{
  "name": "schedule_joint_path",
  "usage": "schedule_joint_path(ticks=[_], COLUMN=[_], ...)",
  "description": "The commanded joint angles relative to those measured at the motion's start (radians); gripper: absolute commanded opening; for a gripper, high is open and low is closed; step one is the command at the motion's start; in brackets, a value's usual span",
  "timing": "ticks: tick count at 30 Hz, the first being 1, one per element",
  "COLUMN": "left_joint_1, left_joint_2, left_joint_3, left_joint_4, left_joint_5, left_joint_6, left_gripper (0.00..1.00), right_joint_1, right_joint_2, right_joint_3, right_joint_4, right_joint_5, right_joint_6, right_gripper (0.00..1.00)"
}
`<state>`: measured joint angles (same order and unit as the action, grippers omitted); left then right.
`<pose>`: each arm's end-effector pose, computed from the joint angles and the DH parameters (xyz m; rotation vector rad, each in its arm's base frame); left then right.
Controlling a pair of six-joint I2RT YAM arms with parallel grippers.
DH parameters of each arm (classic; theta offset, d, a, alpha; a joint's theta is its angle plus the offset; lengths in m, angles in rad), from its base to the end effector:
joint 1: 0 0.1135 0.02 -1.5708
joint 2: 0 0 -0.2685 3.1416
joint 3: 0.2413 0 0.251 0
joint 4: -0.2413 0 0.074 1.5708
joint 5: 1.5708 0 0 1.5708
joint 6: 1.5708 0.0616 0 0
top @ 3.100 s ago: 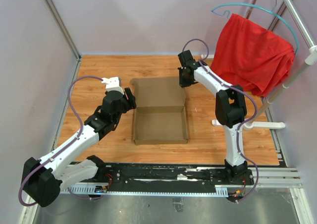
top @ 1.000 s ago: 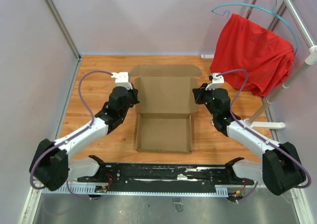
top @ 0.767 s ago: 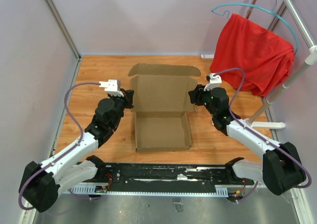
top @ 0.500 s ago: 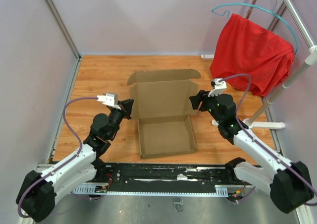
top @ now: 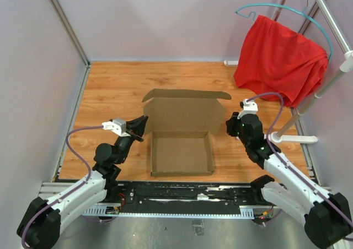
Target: Fold the paper box
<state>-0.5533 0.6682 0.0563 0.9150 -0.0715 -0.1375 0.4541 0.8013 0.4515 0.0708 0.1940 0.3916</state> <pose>0.1491 -0.0869 0.2294 0.2043 1.2715 -0.5492 0.1957 0.0823 0.2421 0.0782 1.8627 0.4101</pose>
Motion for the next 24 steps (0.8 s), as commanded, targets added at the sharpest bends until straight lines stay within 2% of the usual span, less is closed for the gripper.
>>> schedule_joint_path(ticks=[1, 6, 13, 20, 24], left_joint_1=[-0.005, -0.005, -0.005, -0.009, -0.016], left_joint_2=[-0.009, 0.051, 0.094, 0.088, 0.03], left_joint_3=[0.002, 0.006, 0.018, -0.002, -0.024], left_joint_4=[0.116, 0.177, 0.214, 0.219, 0.174], left_joint_5=[0.017, 0.034, 0.061, 0.098, 0.092], left_joint_6=[0.041, 0.052, 0.048, 0.03, 0.021], left_gripper=[0.0, 0.0, 0.0, 0.0, 0.0], right_joint_1=[0.009, 0.011, 0.045, 0.134, 0.18], right_joint_2=[0.122, 0.244, 0.246, 0.271, 0.264], right_joint_3=[0.076, 0.158, 0.165, 0.126, 0.08], right_joint_4=[-0.026, -0.002, 0.032, 0.079, 0.117], right_joint_5=[-0.003, -0.155, -0.24, -0.229, -0.188], right_joint_6=[-0.011, -0.054, -0.052, -0.045, -0.035], right_gripper=[0.22, 0.18, 0.18, 0.18, 0.18])
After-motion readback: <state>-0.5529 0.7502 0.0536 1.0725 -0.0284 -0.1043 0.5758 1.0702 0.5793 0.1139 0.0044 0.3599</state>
